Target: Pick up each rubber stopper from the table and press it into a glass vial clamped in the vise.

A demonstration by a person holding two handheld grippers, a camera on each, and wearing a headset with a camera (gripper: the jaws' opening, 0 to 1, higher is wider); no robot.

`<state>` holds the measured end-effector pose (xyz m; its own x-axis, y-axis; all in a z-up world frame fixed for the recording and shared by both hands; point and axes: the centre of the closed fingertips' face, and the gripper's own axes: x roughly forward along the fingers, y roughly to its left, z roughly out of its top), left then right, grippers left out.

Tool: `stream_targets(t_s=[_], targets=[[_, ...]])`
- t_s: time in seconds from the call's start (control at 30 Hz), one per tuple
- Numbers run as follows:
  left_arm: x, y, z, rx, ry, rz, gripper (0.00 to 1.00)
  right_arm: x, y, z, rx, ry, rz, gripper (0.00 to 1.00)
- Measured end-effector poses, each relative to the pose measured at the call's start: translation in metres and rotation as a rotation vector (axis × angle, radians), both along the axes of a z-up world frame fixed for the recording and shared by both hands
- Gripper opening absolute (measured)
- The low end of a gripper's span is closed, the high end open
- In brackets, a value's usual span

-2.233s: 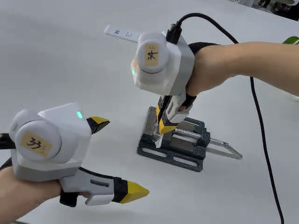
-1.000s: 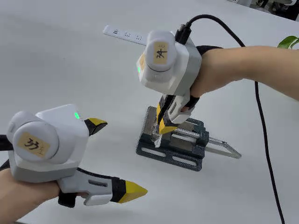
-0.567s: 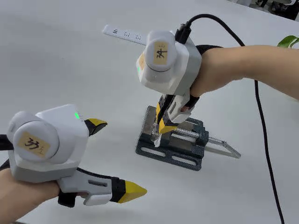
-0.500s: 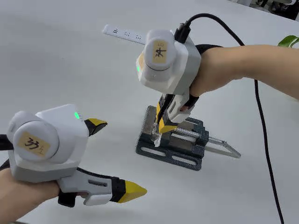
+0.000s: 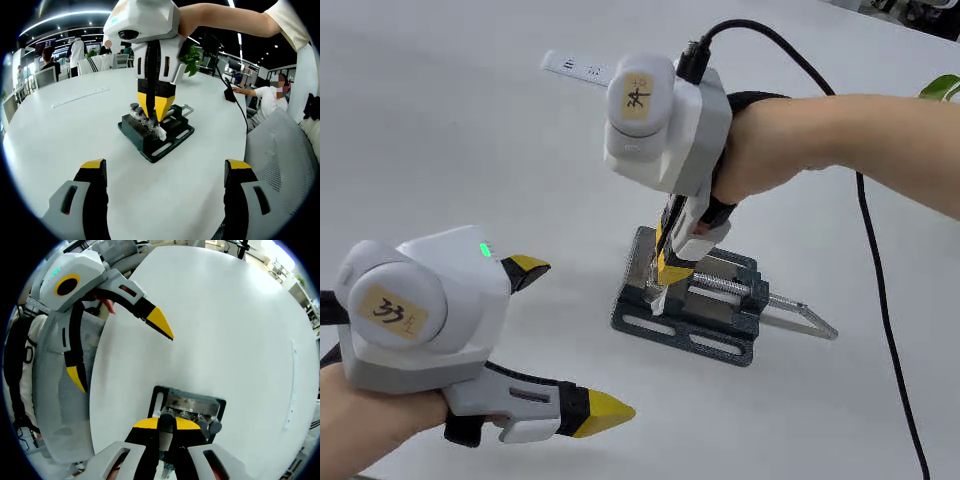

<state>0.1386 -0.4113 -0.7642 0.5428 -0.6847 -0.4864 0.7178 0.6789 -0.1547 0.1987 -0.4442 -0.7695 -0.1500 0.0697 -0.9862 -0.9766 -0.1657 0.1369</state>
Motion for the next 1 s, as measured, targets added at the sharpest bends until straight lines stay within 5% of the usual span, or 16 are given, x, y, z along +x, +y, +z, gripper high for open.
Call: stream_targets(t_s=[1.0], targets=[[-0.0034,0.0002,-0.001,0.001,0.005,-0.002,0.96,-0.0026,0.0007,0.0007,0.064,-0.052,0.06,0.07]])
